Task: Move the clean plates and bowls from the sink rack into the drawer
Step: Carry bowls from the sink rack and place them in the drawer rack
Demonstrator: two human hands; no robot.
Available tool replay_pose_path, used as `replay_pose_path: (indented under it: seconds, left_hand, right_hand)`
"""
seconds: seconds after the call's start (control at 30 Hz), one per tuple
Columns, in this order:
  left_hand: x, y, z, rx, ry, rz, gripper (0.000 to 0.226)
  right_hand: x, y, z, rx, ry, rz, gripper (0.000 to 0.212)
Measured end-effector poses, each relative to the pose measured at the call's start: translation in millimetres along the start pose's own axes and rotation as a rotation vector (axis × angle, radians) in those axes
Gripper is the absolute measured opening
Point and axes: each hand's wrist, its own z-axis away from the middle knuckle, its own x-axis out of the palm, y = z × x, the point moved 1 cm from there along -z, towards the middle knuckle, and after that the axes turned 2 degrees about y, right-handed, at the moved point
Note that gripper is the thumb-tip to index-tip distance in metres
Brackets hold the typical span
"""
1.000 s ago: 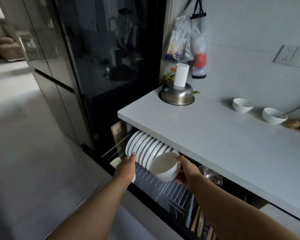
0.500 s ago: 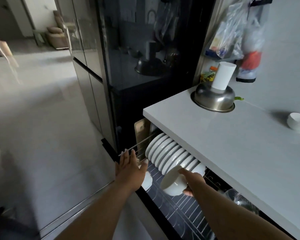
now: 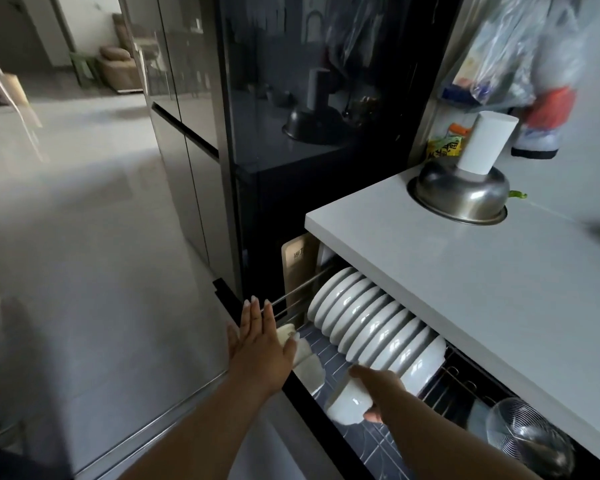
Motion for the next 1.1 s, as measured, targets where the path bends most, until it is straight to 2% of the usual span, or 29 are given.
replay_pose_path:
  seconds: [0.17,0.3,0.67,0.77,1.0,1.1]
  left_hand:
    - [13,-9,-21,0.029,0.029,0.0,0.078]
    - [21,-17,-33,0.028,0.076,-0.009,0.076]
    - [31,-21,-45,0.04,0.137,0.029,0.077]
    - [31,-22,-45,0.041,0.14,0.026,0.077]
    - [30,-24,-46,0.03,0.085,0.004,0.077]
    - [25,-22,-43,0.012,0.041,0.002,0.077]
  right_hand:
    - [26,-2,-20,0.035,-0.014,0.049,0.047]
    - [44,-2,-32,0.033,-0.004,0.121,0.036]
    - [81,8,-61,0.096,-0.115,-0.053,0.035]
    - [83,9,-55,0.08,-0.103,-0.094,0.028]
    - [73,0,-51,0.068,-0.093,-0.145,0.036]
    - [64,-14,-43,-0.005,-0.055,-0.092,0.039]
